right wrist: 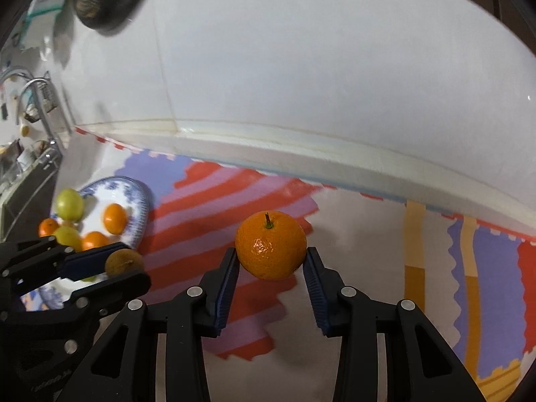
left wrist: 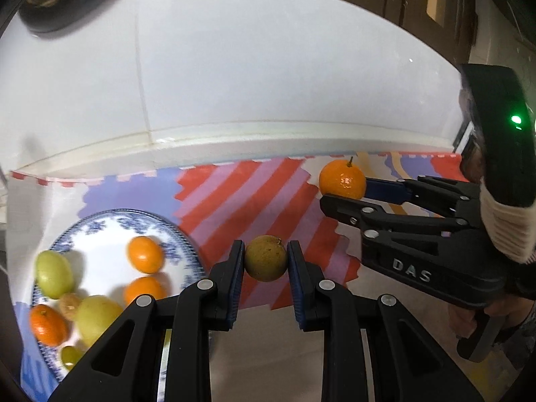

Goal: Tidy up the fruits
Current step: 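Carry the brown fruit and tangerine over the plate with both tools, then lower both fruits onto the plate and open both tools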

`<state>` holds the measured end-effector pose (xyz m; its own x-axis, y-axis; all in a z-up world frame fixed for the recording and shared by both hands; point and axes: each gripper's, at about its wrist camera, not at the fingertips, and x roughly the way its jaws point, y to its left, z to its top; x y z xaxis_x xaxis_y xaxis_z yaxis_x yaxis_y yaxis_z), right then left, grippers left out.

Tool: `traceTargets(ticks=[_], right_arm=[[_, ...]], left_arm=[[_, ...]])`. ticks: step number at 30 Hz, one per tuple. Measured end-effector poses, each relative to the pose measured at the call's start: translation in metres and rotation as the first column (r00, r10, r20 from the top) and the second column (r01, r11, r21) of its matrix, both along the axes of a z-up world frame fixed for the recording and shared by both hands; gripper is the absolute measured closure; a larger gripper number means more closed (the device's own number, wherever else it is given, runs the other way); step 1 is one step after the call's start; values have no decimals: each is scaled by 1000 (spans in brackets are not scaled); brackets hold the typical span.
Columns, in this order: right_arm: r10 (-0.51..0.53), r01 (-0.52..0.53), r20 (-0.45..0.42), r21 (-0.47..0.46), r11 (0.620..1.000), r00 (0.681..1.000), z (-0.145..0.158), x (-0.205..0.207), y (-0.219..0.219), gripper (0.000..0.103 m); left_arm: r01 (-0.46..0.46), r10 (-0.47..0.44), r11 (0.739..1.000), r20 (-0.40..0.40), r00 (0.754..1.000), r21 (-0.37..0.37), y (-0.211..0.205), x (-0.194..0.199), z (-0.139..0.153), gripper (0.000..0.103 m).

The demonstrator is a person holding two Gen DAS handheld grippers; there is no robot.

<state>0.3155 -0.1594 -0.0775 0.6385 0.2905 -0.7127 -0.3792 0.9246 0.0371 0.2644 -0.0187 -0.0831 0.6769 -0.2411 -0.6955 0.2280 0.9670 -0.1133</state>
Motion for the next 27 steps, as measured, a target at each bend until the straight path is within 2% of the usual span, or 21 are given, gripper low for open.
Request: traceTargets(ticks=[5,11,17,27], right_arm=[[55,-56,38,17,998,998,20,-11,24,62],[128,-130,54,31,991,990,31,-19,63,62],[212,-214,34,32,976,977,24,-24,108,62],[288,-287,-32,42,957,957,0,-18,161,62]], left_arm=[[-60,60,998,31,998,3,25,-10,14,77],[-134,132,991,45,990,23,62,-11,19,77],[-154,151,985,48,987,76,97,-11,13,77],[-133,134,987,-4,991,85,133,5,-9,77]])
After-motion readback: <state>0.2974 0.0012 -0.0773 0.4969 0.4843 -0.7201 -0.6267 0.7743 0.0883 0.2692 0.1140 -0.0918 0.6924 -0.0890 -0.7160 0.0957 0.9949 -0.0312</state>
